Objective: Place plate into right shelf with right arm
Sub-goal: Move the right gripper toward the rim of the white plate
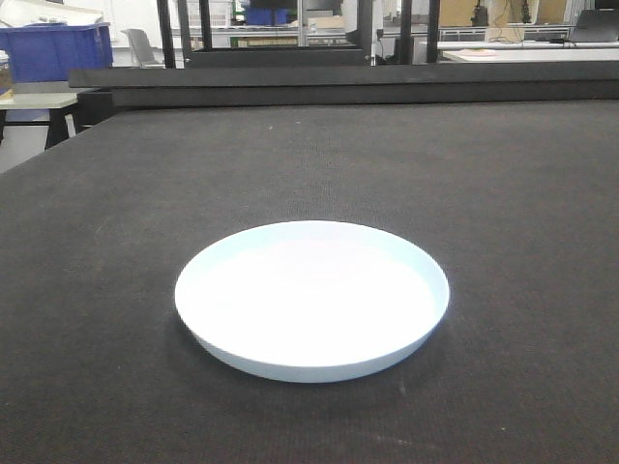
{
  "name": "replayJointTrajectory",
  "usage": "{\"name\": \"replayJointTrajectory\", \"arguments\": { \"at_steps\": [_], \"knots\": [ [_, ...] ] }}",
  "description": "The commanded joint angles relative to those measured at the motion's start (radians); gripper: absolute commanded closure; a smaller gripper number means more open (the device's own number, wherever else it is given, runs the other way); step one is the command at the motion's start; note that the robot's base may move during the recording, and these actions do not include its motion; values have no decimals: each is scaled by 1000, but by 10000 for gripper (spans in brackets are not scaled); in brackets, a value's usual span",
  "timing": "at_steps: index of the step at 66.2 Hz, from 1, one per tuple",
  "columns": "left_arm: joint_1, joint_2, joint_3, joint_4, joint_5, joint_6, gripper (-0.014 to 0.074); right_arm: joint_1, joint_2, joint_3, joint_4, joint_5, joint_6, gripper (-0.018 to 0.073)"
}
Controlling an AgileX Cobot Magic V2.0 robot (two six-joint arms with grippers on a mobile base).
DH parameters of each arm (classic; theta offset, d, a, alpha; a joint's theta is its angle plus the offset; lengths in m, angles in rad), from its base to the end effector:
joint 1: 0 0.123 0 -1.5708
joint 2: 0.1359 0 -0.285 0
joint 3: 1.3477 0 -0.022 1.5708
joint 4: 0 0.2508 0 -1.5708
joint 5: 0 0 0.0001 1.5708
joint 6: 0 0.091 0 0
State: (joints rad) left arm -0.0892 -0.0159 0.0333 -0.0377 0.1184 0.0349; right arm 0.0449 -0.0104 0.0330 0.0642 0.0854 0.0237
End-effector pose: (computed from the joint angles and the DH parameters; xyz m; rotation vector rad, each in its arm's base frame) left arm 0.0563 -0.0054 0.1920 0.0736 1.6181 -0.0744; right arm 0.0570 0.0031 0.1948 0.0298 1.5922 0.1077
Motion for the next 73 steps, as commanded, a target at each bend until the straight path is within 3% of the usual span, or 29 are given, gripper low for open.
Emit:
{"name": "replayJointTrajectory", "arguments": {
  "at_steps": [1,30,47,51,65,73],
  "knots": [
    [-5,-5,8,-4,-86,-3,643,2,-13,-12,-7,-85,-3,503],
    [-5,-5,8,-4,-86,-3,643,2,-13,-12,-7,-85,-3,503],
    [-5,-5,8,-4,-86,-3,643,5,-13,-29,3,-230,15,503],
    [-5,-5,8,-4,-86,-3,643,8,-13,-73,7,-155,45,503],
    [-5,-5,8,-4,-86,-3,643,12,52,-371,8,328,36,503],
    [-5,-5,8,-4,-86,-3,643,20,175,-551,61,522,-24,503]
  ]
}}
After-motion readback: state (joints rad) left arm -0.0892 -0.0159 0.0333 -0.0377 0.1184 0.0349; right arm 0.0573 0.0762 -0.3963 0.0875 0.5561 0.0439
